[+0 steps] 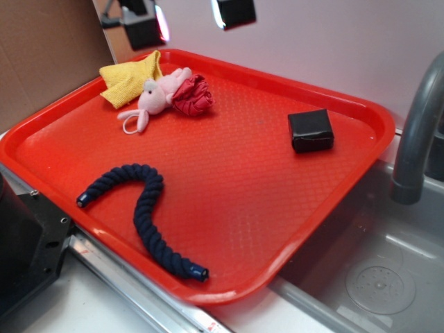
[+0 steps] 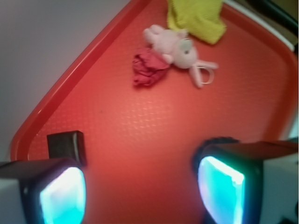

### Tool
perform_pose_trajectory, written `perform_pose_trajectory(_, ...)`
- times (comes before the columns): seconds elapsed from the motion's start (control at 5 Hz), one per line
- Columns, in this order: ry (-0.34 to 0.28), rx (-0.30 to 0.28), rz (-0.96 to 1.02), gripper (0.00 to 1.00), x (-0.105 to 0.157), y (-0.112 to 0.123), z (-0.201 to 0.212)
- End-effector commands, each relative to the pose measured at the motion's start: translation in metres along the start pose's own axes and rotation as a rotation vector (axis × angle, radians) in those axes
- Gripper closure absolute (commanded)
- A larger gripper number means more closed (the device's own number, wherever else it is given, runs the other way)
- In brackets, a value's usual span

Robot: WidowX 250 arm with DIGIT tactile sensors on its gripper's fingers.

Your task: Grab the black box.

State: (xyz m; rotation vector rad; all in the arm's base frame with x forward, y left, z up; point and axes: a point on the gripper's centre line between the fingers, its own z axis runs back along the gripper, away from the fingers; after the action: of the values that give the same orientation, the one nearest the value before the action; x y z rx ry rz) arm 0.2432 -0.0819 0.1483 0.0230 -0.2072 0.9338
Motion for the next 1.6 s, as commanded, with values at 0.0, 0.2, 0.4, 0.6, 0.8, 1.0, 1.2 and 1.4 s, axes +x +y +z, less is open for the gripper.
perform_pose_trajectory(0.0, 0.011, -0.021, -0.034, 0.0, 0.006, -0.052, -0.031)
perform_pose_trajectory(0.2, 0.021, -0.006, -0.073, 0.0, -0.001, -0.069, -0.047)
perform_pose_trajectory(0.4, 0.051, 0.007, -0.102, 0.0, -0.006, -0.078, -0.065)
perform_pose_trajectory(0.6, 0.054, 0.048, -0.119, 0.0, -0.01, -0.083, -0.079)
perform_pose_trajectory(0.8, 0.068, 0.059, -0.121, 0.0, -0.01, -0.085, -0.088)
perform_pose_trajectory(1.0, 0.086, 0.035, -0.12, 0.0, -0.008, -0.088, -0.094)
perform_pose_trajectory(1.2, 0.117, 0.016, -0.128, 0.0, -0.009, -0.093, -0.097)
perform_pose_trajectory(1.4, 0.09, 0.016, -0.115, 0.0, -0.007, -0.093, -0.094)
